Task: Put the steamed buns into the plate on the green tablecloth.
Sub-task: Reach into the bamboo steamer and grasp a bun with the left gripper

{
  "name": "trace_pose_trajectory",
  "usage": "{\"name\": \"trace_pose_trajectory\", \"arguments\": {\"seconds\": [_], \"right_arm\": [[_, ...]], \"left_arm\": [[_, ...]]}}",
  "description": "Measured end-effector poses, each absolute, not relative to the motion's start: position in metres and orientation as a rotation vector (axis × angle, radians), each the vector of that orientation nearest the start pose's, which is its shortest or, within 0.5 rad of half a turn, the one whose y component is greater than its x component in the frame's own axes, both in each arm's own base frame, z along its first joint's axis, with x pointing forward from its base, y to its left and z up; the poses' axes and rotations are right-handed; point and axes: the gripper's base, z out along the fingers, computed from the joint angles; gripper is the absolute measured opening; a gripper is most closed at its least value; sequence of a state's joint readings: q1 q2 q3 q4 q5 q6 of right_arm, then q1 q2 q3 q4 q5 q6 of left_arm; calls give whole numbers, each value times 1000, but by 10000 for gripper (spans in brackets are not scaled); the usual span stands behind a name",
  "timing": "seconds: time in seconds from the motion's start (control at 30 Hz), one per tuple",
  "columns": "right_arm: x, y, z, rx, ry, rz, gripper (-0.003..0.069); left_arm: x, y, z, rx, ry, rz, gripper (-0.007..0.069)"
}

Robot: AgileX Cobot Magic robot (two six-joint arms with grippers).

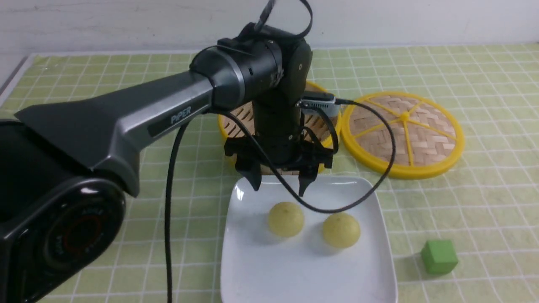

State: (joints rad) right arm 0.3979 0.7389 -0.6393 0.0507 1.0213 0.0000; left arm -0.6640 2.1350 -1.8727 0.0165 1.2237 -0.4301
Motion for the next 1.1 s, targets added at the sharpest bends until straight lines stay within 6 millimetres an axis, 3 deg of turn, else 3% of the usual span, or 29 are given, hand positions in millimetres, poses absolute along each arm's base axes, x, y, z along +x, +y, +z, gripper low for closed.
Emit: {"name": "trace_pose_trajectory", "arguments": {"seconds": [0.07,0.13,0.23,0.3,0.37,0.4,0.43,0.5,0.63,0.73,0.87,0.97,1.1], "right_arm": [[105,48,283,-498,2566,208,46],[106,49,284,-492,2547,217,48],[107,50,284,-488,2530,221,52],[108,50,285,-484,2521,227,57],[108,50,285,-483,2521,230,60],[108,50,285,-483,2521,230,61],[108,50,285,-481,2512,232,63],[109,51,286,-477,2496,235,66],[111,52,287,-472,2473,240,70],[112,52,288,-469,2462,242,73],[113,52,289,-465,2443,245,80],[113,52,289,-463,2439,248,82],[114,53,290,-460,2434,253,86]], "left_arm": [[359,-278,239,343,2926,-128,610],[367,-276,252,317,2872,-146,568],[381,-267,266,227,2848,-204,429],[405,-251,272,136,2831,-284,210],[425,-237,276,88,2801,-335,82],[427,-236,273,84,2805,-342,72],[445,-223,273,36,2779,-384,22],[461,-212,265,4,2769,-405,11],[483,-206,254,11,2719,-422,76],[490,-209,245,40,2703,-426,183],[501,-215,236,51,2619,-459,386],[507,-217,231,46,2571,-472,479],[512,-218,221,41,2549,-471,531]]}}
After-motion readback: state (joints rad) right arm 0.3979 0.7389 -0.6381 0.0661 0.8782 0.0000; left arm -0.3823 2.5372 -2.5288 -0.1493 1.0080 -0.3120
